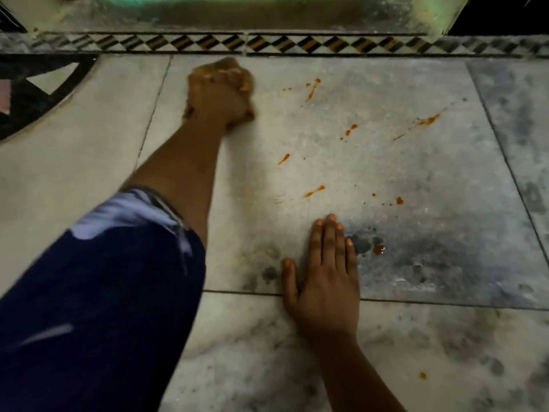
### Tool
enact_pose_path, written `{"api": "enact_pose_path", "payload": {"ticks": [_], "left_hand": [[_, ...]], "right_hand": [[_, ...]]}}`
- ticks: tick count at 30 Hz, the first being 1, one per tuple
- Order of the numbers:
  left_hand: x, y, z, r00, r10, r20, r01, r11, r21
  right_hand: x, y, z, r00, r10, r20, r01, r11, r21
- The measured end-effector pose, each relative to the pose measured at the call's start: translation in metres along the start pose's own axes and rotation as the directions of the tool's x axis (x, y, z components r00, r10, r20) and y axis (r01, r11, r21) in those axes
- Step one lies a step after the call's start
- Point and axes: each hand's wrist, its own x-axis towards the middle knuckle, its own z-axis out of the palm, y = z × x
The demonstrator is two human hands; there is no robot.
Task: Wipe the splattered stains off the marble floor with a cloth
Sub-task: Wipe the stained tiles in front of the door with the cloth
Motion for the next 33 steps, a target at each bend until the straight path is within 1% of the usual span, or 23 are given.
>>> {"api": "enact_pose_path", "payload": {"ticks": [2,3,4,6,7,8,9,11,12,13,16,18,19,20,22,24,25,26,27,29,30,31,33], "left_hand": [[-0.040,0.055,-0.008,0.987,0.158,-0.036,-0.158,0.987,0.014],[-0.064,0.073,-0.015,0.975,0.222,0.008,-0.222,0.975,0.000],[-0.079,0.076,-0.012,0.954,0.295,0.054,-0.292,0.954,-0.063],[-0.092,0.048,0.005,0.919,0.392,0.045,-0.381,0.912,-0.152],[-0.095,0.026,0.005,0.925,0.378,0.041,-0.365,0.913,-0.183],[-0.095,0.010,0.007,0.950,0.309,0.039,-0.296,0.934,-0.199],[-0.091,-0.002,0.006,0.978,0.204,0.034,-0.193,0.960,-0.201],[-0.083,0.003,0.004,0.997,0.067,0.032,-0.059,0.976,-0.211],[-0.083,0.015,0.003,0.997,0.058,0.045,-0.046,0.973,-0.227],[-0.088,0.031,0.002,0.995,0.086,0.051,-0.072,0.969,-0.237],[-0.144,0.085,0.007,0.968,0.245,0.061,-0.222,0.941,-0.255],[-0.183,0.097,0.014,0.933,0.355,0.061,-0.338,0.921,-0.193],[-0.193,0.091,0.015,0.919,0.389,0.065,-0.374,0.912,-0.169],[-0.194,0.080,0.014,0.915,0.395,0.085,-0.378,0.911,-0.168],[-0.182,0.065,0.010,0.939,0.321,0.122,-0.301,0.940,-0.160],[-0.167,0.065,0.006,0.966,0.205,0.155,-0.177,0.968,-0.176],[-0.161,0.069,0.003,0.971,0.162,0.177,-0.129,0.974,-0.185],[-0.157,0.076,0.001,0.972,0.132,0.194,-0.095,0.978,-0.187],[-0.154,0.081,-0.002,0.973,0.112,0.200,-0.076,0.981,-0.177],[-0.149,0.084,-0.004,0.974,0.097,0.205,-0.061,0.983,-0.173],[-0.145,0.083,-0.003,0.974,0.093,0.205,-0.056,0.983,-0.176],[-0.140,0.083,-0.001,0.975,0.091,0.201,-0.056,0.983,-0.174],[-0.128,0.081,0.002,0.980,0.079,0.182,-0.046,0.983,-0.179]], "right_hand": [[0.000,-0.001,-0.001,1.000,-0.002,0.000,0.002,1.000,-0.005],[0.000,-0.002,-0.001,1.000,0.001,0.006,-0.001,1.000,-0.011],[-0.001,-0.001,-0.001,1.000,0.002,0.009,-0.001,1.000,-0.011],[0.000,0.000,-0.001,1.000,0.000,-0.010,0.000,1.000,-0.001],[0.000,0.000,0.000,1.000,-0.004,-0.013,0.004,1.000,0.000],[-0.002,0.001,0.001,1.000,-0.005,-0.009,0.005,1.000,0.001],[-0.001,-0.001,0.000,1.000,-0.009,-0.013,0.009,1.000,0.004],[0.000,0.000,0.001,0.999,-0.009,-0.038,0.009,1.000,0.016],[-0.001,0.000,0.002,0.999,-0.010,-0.031,0.010,1.000,0.022],[-0.001,0.000,0.002,1.000,-0.009,-0.029,0.010,1.000,0.028],[-0.002,0.000,0.000,1.000,-0.013,-0.028,0.013,1.000,0.028],[0.000,-0.001,-0.002,1.000,-0.010,0.005,0.009,0.998,0.058],[-0.001,-0.002,-0.005,1.000,-0.022,0.019,0.021,0.996,0.086],[-0.003,-0.001,-0.009,0.999,-0.048,0.026,0.044,0.990,0.132],[-0.003,0.015,-0.020,0.989,-0.150,0.012,0.144,0.966,0.214],[0.004,0.047,-0.029,0.966,-0.245,-0.079,0.255,0.954,0.157],[0.011,0.068,-0.035,0.963,-0.229,-0.141,0.244,0.964,0.104],[0.020,0.090,-0.041,0.970,-0.165,-0.179,0.179,0.982,0.067],[0.029,0.109,-0.048,0.980,-0.072,-0.185,0.082,0.995,0.048],[0.044,0.137,-0.053,0.992,0.121,-0.040,-0.121,0.993,-0.006],[0.049,0.145,-0.052,0.986,0.164,0.017,-0.163,0.986,-0.037],[0.052,0.149,-0.049,0.984,0.178,0.034,-0.176,0.983,-0.049],[0.052,0.150,-0.043,0.984,0.177,0.008,-0.177,0.982,-0.059]]}}
